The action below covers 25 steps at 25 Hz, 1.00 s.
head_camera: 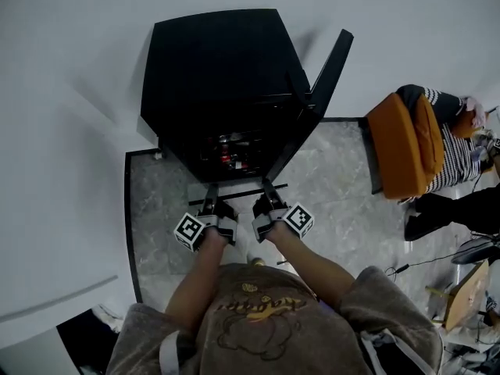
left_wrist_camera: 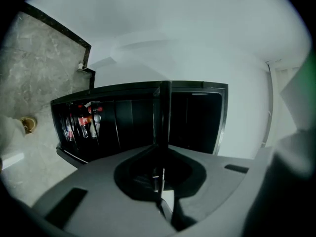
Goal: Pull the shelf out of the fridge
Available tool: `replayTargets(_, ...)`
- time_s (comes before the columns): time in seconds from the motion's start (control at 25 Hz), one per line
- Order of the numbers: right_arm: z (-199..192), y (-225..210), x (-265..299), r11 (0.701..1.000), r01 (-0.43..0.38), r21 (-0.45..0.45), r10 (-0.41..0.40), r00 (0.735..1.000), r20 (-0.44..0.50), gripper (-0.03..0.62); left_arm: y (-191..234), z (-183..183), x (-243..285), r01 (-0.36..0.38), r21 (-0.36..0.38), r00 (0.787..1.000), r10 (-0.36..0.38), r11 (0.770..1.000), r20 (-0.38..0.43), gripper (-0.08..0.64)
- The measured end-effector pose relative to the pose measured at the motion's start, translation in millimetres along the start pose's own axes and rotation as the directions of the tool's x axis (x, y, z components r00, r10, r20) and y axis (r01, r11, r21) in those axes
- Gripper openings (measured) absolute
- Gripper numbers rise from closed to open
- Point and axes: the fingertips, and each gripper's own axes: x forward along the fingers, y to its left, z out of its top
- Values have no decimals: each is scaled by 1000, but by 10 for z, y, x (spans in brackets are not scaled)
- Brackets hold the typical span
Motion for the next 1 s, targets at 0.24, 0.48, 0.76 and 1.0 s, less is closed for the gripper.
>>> replayTargets(0.24,-62,555,-246,999,-49,-17,48,997,-53,34,-553,-97,-235,63,-16,998,-63,998,6,15)
replayTargets(0.48,-137,1017,-599,996,-82,-27,80,994,-71,34,-982,-217,-606,95,-30,995,-95,995,11,15)
replayTargets(0.76,-398,1678,-1240,985,-165,-47,160,982,-96,35,-1616,-371,-1317,142,12,990,-142,990,-1,15)
replayTargets(1.0,-432,1785,-1359,979,-203,-24,199,974,-106,35,-1726,-412,-1405,154,24,988,-153,988,-21,15)
